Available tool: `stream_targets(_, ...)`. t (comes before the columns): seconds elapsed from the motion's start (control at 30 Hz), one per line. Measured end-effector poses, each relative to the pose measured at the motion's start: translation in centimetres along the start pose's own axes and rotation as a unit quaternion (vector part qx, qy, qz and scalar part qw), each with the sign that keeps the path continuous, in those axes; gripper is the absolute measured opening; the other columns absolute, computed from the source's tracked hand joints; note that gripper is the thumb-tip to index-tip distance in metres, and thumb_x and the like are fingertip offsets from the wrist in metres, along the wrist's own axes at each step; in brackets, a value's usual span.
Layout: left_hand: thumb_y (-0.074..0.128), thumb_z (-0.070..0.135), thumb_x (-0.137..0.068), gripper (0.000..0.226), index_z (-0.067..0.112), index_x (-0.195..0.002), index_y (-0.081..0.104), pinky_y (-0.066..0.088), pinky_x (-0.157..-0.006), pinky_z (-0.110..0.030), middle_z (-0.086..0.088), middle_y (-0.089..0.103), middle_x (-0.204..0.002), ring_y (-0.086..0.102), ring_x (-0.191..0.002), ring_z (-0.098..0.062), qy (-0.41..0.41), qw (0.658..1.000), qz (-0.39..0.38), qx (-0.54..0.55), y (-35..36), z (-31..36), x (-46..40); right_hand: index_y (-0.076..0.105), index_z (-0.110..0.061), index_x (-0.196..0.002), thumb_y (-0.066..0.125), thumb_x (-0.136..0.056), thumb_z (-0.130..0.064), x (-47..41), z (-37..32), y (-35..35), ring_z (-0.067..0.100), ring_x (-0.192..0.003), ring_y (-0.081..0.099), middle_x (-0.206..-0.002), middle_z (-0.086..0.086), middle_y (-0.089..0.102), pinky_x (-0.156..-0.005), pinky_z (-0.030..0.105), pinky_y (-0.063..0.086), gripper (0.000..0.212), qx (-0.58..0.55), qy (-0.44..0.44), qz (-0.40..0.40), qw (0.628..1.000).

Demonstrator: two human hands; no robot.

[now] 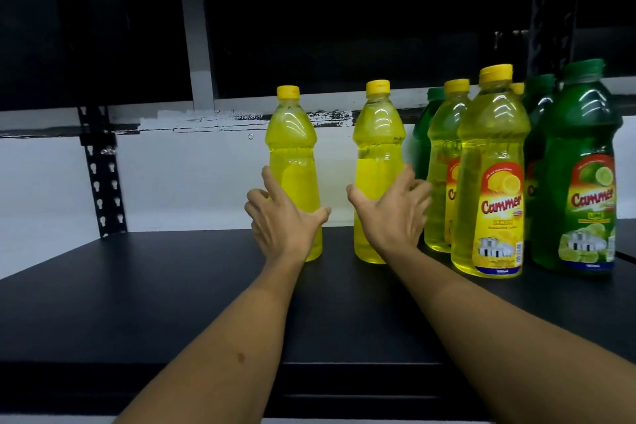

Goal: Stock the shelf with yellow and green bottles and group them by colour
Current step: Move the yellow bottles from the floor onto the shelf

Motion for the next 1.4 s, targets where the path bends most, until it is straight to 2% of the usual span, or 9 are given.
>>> stream_targets(0.13,0.084,0.047,-0.064,0.114,0.027,-0.152,0.015,0.045,-0.091,-0.041,-0.009,0.04,-0.134,0.046,-0.122,-0.029,-0.008,0.994,-0.042,0.103,-0.1,-0.9,-0.6,0.028,-0.016,-0.143,0.072,-0.071,-0.06,-0.1,0.4,-0.8,0.035,-0.124,0.04,-0.134,0.016,0.039,-0.095,0.045,0.04,0.095,-0.008,-0.007,-0.023,1.0)
stream_targets(0.23,0.09,0.037,-0.061,0.11,0.033,-0.148,0.022,0.046,-0.101,-0.044,-0.007,0.046,-0.136,0.047,-0.126,-0.027,-0.01,0.97,-0.082,0.23,-0.5,-2.0,-1.0,0.027,-0.022,-0.145,0.078,-0.072,-0.045,-0.5,1.0,-1.2,0.028,-0.126,0.044,-0.138,0.009,0.045,-0.098,0.039,0.041,0.092,-0.158,-0.003,-0.077,0.984)
stream_targets(0.33,0.088,0.031,-0.062,0.102,0.04,-0.141,0.023,0.049,-0.096,-0.044,-0.005,0.05,-0.131,0.052,-0.12,-0.027,-0.022,0.955,-0.112,0.272,-0.8,-1.8,-0.5,0.027,-0.027,-0.144,0.075,-0.079,-0.028,-0.4,1.2,-1.3,0.023,-0.109,0.059,-0.111,-0.003,0.058,-0.088,0.033,0.046,0.081,-0.291,0.03,-0.145,0.945)
stream_targets(0.5,0.086,0.04,-0.063,0.104,0.037,-0.142,0.019,0.043,-0.095,-0.034,-0.007,0.043,-0.137,0.045,-0.125,-0.025,0.015,0.966,-0.101,0.236,-0.7,-0.6,0.5,0.019,-0.027,-0.149,0.078,-0.073,-0.049,0.6,1.2,-0.9,0.023,-0.131,0.039,-0.144,0.006,0.035,-0.099,0.031,0.035,0.099,-0.208,-0.011,-0.157,0.965)
stream_targets(0.63,0.088,0.037,-0.065,0.095,0.03,-0.133,0.022,0.041,-0.085,-0.032,-0.009,0.043,-0.131,0.046,-0.119,-0.025,-0.01,0.97,-0.087,0.227,-0.9,-0.7,0.1,0.021,-0.02,-0.148,0.083,-0.07,-0.041,0.5,1.0,-1.3,0.027,-0.135,0.035,-0.148,0.011,0.031,-0.096,0.031,0.034,0.102,-0.168,-0.007,-0.109,0.98)
stream_targets(0.83,0.083,0.029,-0.073,0.068,0.029,-0.114,0.028,0.049,-0.087,-0.038,-0.005,0.053,-0.115,0.058,-0.105,-0.025,-0.041,0.938,-0.163,0.304,-0.6,-1.2,-0.3,0.036,-0.015,-0.114,0.083,-0.073,-0.017,-0.2,1.2,-1.6,0.012,-0.082,0.057,-0.093,-0.005,0.053,-0.062,0.018,0.041,0.062,-0.292,0.078,-0.161,0.94)
stream_targets(0.97,0.078,0.031,-0.079,0.06,0.037,-0.119,0.033,0.05,-0.093,-0.043,-0.008,0.045,-0.124,0.051,-0.115,-0.025,-0.067,0.94,-0.15,0.298,-0.3,-1.7,-0.5,0.047,-0.013,-0.116,0.083,-0.072,-0.009,-0.6,1.6,-1.2,0.007,-0.075,0.059,-0.087,-0.008,0.057,-0.061,0.023,0.046,0.058,-0.362,0.121,-0.168,0.909)
stream_targets(1.13,0.066,0.016,-0.091,0.048,0.032,-0.115,0.027,0.05,-0.067,-0.027,-0.014,0.052,-0.113,0.061,-0.103,-0.027,-0.092,0.932,-0.144,0.319,-0.3,-2.0,-0.7,0.035,-0.016,-0.121,0.077,-0.08,-0.006,-0.9,2.3,-1.0,0.012,-0.077,0.059,-0.094,0.002,0.052,-0.058,0.022,0.045,0.06,-0.382,0.135,-0.126,0.905)
stream_targets(1.4,0.048,0.035,-0.099,0.024,0.021,-0.119,0.043,0.056,-0.081,-0.047,-0.012,0.063,-0.113,0.064,-0.1,-0.03,-0.069,0.988,-0.07,0.118,-0.6,-3.1,-0.7,0.042,-0.012,-0.126,0.057,-0.096,-0.031,-0.3,2.5,-1.3,0.029,-0.116,0.053,-0.129,0.013,0.049,-0.084,0.035,0.045,0.038,-0.09,0.05,-0.029,0.994)
Point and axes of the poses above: each hand's wrist, its own x-axis away from the middle knuckle, its own y-axis out of the palm, z = x × y, the point moved 2 cm from there along -x, towards the middle knuckle
